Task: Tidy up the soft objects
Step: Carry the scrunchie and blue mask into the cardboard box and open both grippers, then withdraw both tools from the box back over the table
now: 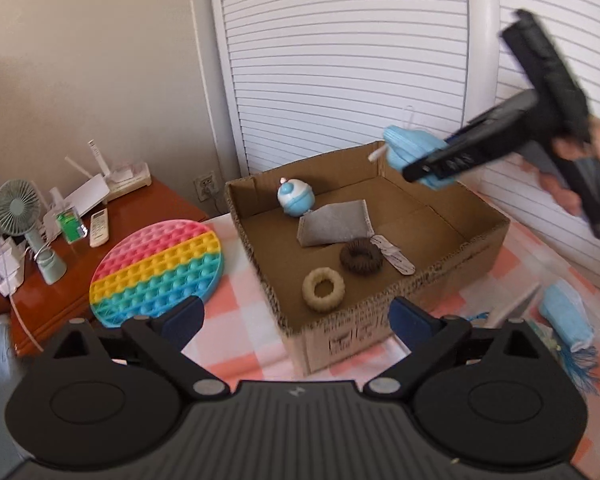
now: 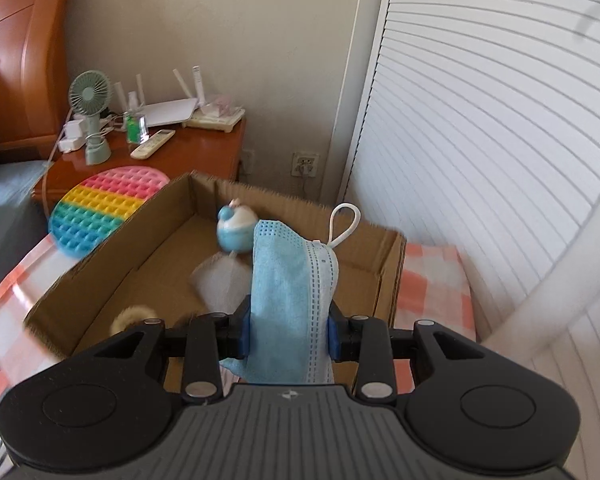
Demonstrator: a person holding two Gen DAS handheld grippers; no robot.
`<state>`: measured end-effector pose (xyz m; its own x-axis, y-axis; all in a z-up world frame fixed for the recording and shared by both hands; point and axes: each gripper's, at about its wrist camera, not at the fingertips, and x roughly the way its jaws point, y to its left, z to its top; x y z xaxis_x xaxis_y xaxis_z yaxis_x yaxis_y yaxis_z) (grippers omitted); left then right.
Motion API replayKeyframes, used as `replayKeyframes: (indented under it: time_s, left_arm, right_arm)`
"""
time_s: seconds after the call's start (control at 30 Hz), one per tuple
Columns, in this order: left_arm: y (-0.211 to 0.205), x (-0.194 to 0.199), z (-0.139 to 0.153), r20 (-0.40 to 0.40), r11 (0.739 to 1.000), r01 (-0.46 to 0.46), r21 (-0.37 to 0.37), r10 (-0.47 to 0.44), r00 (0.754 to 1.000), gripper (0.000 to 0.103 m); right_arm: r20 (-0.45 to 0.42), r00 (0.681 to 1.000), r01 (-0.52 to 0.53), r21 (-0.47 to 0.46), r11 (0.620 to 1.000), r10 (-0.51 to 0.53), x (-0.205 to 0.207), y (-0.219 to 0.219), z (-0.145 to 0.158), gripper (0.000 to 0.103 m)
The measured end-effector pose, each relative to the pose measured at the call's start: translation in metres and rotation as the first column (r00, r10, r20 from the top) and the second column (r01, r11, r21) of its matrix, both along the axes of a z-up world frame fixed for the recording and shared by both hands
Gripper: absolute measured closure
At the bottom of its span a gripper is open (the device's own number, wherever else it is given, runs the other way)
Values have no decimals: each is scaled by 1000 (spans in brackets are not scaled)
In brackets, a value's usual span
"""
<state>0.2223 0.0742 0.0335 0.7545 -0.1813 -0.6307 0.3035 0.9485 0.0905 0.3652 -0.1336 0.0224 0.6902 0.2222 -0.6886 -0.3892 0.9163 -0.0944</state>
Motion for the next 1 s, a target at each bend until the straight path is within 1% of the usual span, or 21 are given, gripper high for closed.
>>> replayKeyframes:
  time_s: [0.03,0.07,0.1,0.13,0.17,0.2,0.3,0.4,0.5,0.7,1.0]
  left_arm:
    - [4,-6,2,8,1000,-15,-11,15,1000,4]
    - [8,-11,3,16,999,-31,-17,31,999,4]
    - [12,-16,5,23,999,-45,-24,46,999,4]
    - [16,-20,6,28,998,-58,-32,59,998,3]
    - [19,-23,8,30,997,-70,-36,71,997,2]
    - [21,-26,8,35,996,-81,-39,82,996,1]
    - [25,-33,9,39,993,-103,-51,105,994,1]
    - [30,-41,9,48,988,-142,-66,145,988,1]
    - [28,-47,7,29,985,-160,-71,162,986,1]
    - [12,-64,0,-1,987,-140,-74,140,990,1]
    - [-16,-95,-9,-9,993,-82,-84,82,997,1]
  right_arm:
    - [5,1000,7,0,1000,-7,5,3,0,56]
    - [4,1000,10,4,1000,-10,12,5,0,44]
    - [0,1000,14,7,1000,-14,16,8,0,29]
    - [1,1000,23,10,1000,-23,18,9,0,22]
    - [2,1000,26,13,1000,-26,19,10,0,11]
    - [5,1000,24,19,1000,-24,17,10,1,5]
    - [6,1000,24,47,999,-24,6,6,5,0]
    - [2,999,42,75,996,-42,-7,-1,11,0]
    - [-1,999,54,87,995,-54,-23,-7,16,0]
    - [-2,998,65,95,993,-65,-60,-16,17,0]
    - [22,993,113,101,988,-115,-128,-42,6,0]
